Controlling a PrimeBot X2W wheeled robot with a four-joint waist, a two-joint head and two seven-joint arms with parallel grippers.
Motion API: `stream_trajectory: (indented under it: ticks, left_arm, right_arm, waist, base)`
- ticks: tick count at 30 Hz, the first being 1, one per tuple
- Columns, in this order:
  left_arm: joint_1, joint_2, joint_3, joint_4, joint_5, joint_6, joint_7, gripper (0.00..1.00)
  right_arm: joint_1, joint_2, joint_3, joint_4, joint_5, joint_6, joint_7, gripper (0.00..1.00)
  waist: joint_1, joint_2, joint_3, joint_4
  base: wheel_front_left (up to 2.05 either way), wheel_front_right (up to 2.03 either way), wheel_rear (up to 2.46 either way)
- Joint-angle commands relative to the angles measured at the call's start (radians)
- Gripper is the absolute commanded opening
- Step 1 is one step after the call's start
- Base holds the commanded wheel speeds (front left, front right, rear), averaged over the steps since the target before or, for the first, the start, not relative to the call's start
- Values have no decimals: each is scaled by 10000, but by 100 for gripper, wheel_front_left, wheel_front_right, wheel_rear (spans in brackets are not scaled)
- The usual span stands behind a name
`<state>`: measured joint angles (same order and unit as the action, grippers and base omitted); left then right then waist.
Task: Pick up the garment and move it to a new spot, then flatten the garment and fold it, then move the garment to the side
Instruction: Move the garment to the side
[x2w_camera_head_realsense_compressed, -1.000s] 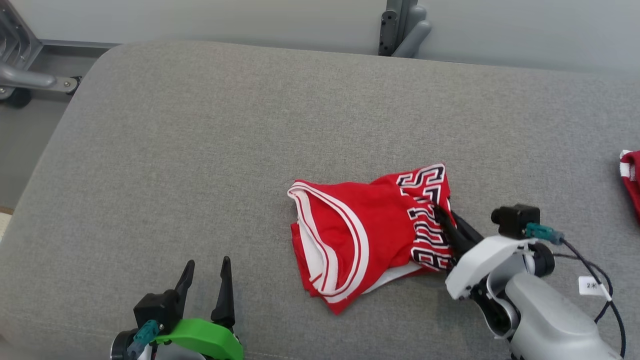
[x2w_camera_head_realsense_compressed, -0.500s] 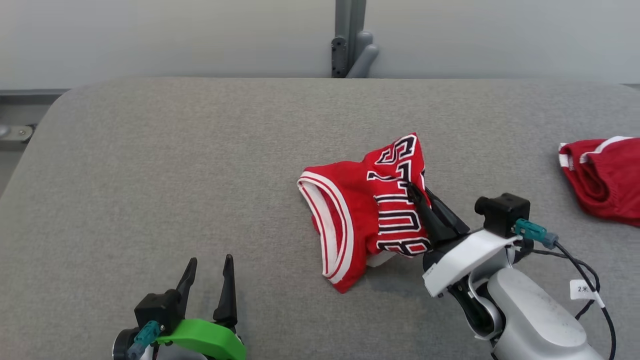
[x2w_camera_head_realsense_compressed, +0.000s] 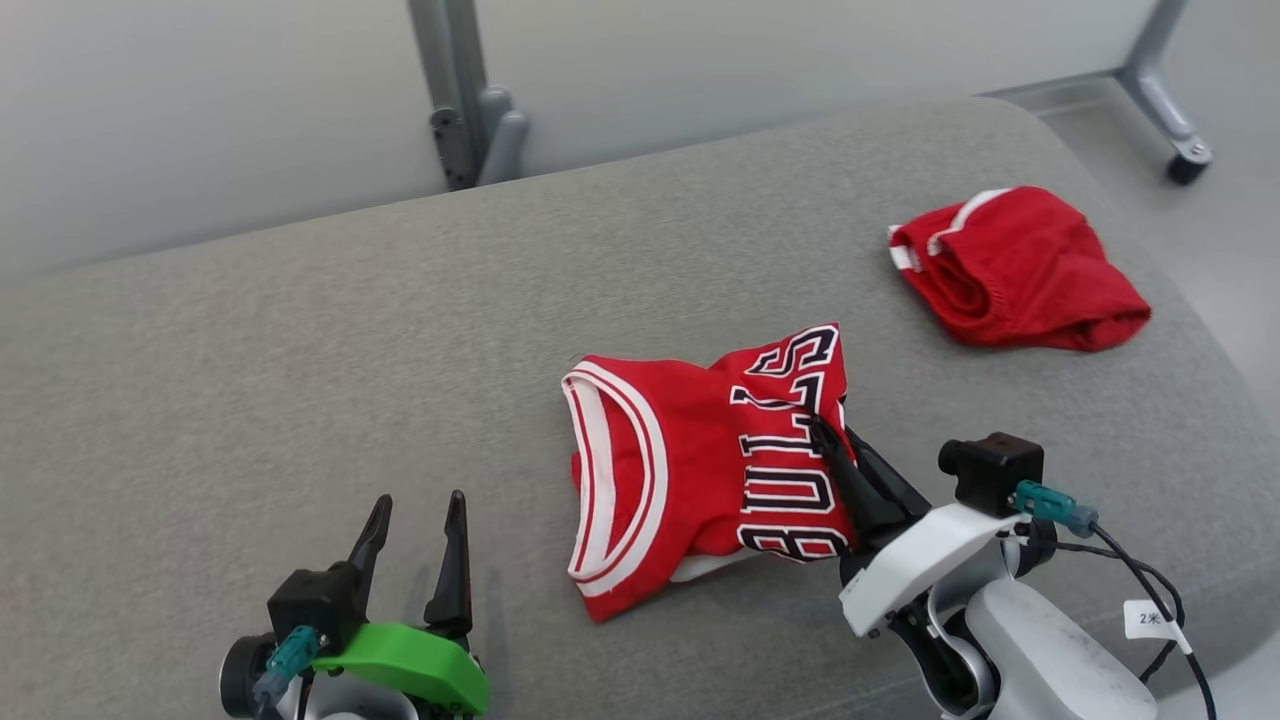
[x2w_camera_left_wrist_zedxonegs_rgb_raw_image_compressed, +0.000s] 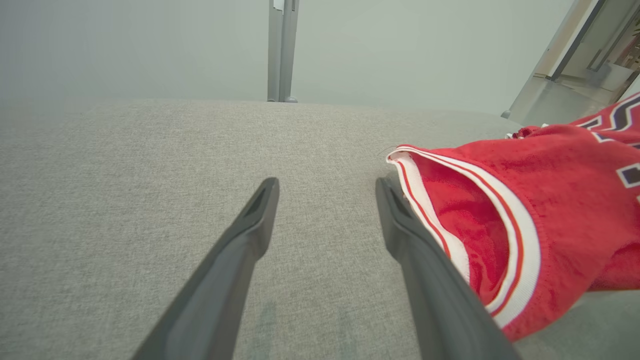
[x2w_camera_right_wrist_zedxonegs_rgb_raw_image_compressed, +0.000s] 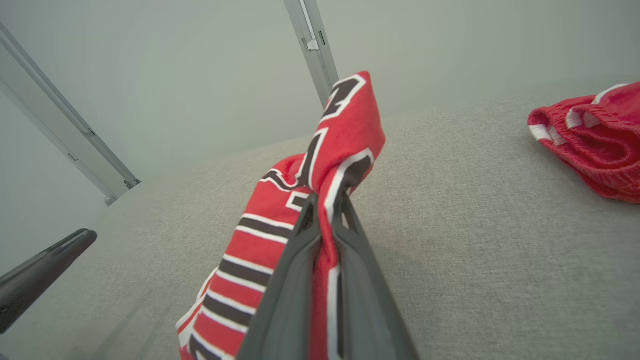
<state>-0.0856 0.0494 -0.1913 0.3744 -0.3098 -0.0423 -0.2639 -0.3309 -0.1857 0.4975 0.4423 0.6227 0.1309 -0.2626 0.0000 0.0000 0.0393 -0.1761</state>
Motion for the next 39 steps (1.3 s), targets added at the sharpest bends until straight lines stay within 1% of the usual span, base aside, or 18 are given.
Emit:
stream_trajectory:
  ticks: [1,7,8,9,15,20,23,28,34,39]
  left_arm:
    - [-181,33,36,4,89,-34,7,100]
    - [-382,36,137,-42,286,-83,6,100]
    - [-456,36,71,-10,306,-133,6,100]
    - [-456,36,71,-10,306,-133,6,100]
    - [-1110,46,-344,328,468,-383,6,100]
    - [-1504,49,-526,548,506,-482,6,100]
    - [-1577,47,-542,473,569,-511,6,100]
    - [-1272,47,-74,21,992,-311,6,100]
    - [-1670,48,17,-46,1508,-433,6,100]
    - [-1856,95,294,-106,1905,-510,7,100]
  right_arm:
    - [100,41,14,30,56,-8,-19,0]
    - [135,177,61,100,115,-7,-18,0]
    - [164,158,-32,91,126,-8,-18,0]
    - [164,158,-32,91,126,-8,-18,0]
    - [502,281,-847,-230,-71,-7,-19,0]
    - [790,380,-1294,-446,-304,-7,-19,0]
    - [774,409,-1274,-405,-401,-7,-19,0]
    - [-603,96,-278,196,-534,-5,-19,0]
    - [-2473,-525,-739,883,-593,-7,-19,0]
    - [-3979,-1072,-1288,1718,-880,-10,-19,0]
  waist:
    - [0,0,104,-1961]
    - [0,0,327,-3384]
    - [0,0,406,-3507]
    - [0,0,406,-3507]
    - [0,0,870,-3749]
    - [0,0,1083,-3787]
    - [0,0,1191,-3767]
    - [0,0,1703,-3654]
    - [0,0,2649,-2552]
    - [0,0,3293,-1870]
  base:
    - [0,0,0]
    - [0,0,0]
    - [0,0,0]
    - [0,0,0]
    - [0,0,0]
    - [0,0,0]
    - [0,0,0]
    - [0,0,0]
    - [0,0,0]
    - [0,0,0]
